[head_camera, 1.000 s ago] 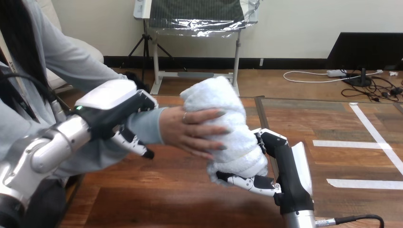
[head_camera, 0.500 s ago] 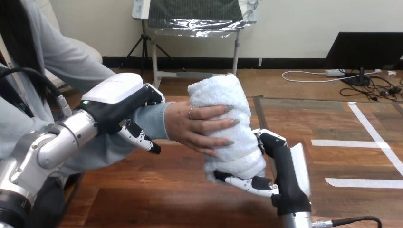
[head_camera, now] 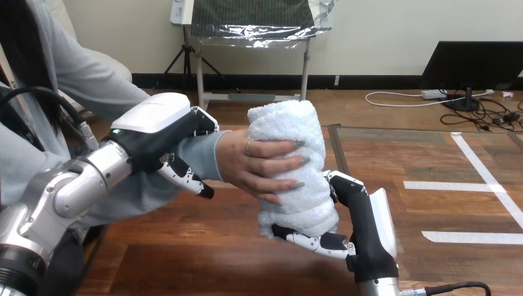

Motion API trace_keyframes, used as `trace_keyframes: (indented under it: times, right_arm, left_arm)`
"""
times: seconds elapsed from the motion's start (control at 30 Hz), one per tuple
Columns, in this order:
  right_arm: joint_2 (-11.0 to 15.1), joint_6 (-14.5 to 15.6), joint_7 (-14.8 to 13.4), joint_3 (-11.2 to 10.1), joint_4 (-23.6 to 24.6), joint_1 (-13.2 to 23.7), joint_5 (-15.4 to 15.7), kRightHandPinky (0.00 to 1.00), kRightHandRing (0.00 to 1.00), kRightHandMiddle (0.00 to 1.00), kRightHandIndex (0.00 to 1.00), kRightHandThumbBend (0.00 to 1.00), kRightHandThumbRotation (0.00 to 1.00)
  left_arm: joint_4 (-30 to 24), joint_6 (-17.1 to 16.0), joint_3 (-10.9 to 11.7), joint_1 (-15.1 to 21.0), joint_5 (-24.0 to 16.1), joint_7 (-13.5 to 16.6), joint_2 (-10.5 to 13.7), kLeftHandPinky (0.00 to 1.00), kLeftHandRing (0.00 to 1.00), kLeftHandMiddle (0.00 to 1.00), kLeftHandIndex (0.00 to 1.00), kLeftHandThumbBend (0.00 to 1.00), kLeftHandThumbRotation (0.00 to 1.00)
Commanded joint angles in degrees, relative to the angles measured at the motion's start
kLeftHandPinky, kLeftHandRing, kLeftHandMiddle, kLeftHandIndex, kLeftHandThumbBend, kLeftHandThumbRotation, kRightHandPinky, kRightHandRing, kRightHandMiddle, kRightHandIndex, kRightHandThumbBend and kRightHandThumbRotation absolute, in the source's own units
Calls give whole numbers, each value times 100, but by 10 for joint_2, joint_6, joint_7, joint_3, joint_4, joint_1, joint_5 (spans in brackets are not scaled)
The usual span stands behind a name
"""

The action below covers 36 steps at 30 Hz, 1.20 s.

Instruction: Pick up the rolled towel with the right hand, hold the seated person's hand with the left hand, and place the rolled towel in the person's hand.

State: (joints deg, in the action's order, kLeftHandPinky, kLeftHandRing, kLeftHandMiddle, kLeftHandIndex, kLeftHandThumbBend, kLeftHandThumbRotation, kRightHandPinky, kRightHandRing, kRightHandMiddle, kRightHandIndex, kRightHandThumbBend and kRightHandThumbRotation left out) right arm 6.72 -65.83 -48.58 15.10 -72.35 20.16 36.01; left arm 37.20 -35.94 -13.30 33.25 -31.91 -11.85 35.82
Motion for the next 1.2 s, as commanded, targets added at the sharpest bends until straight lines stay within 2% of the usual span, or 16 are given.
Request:
trace_keyframes:
  times: [0.0,0.2,0.43,0.6,0.67,0.8,0.83,1.03,1.07,1.1,1.17]
  right_arm:
    - [-14,2,8,30,18,30,22,32,37,44,43,78,0]
    - [-12,3,5,29,17,31,19,32,37,44,43,77,0]
    - [-12,-3,16,24,14,31,7,32,38,44,43,77,0]
    - [-9,9,15,26,14,33,10,33,39,45,43,78,0]
    - [-11,11,41,18,8,32,-7,34,41,47,45,80,0]
    - [-11,18,65,15,7,31,-21,40,48,54,54,85,0]
    - [-9,28,73,16,7,32,-22,41,49,55,56,85,0]
    - [-2,58,119,17,10,32,-36,58,65,67,70,89,0]
    - [-2,60,128,16,11,32,-40,65,70,71,75,90,0]
    - [-1,62,134,14,12,31,-43,68,72,73,77,91,0]
    - [0,73,166,10,13,30,-56,72,76,77,81,92,3]
  left_arm:
    - [-47,-16,14,64,24,13,-12,32,37,42,41,84,0]
    - [-48,-17,16,58,30,9,-10,32,36,42,42,84,0]
    - [-54,-13,16,50,34,4,-4,32,37,43,43,84,0]
    - [-62,-5,16,44,31,3,0,34,40,45,45,84,0]
    - [-65,-4,16,40,25,7,2,36,41,46,47,85,0]
    - [-68,-3,16,36,21,11,5,40,46,51,51,87,2]
    - [-68,-2,16,34,21,11,6,41,47,51,52,87,3]
    - [-75,9,14,26,15,7,12,48,55,59,62,91,10]
    - [-75,9,14,25,14,7,12,51,58,62,65,94,14]
    - [-75,10,14,24,14,8,13,52,59,63,66,94,15]
    - [-78,20,13,20,14,0,15,55,61,66,69,96,18]
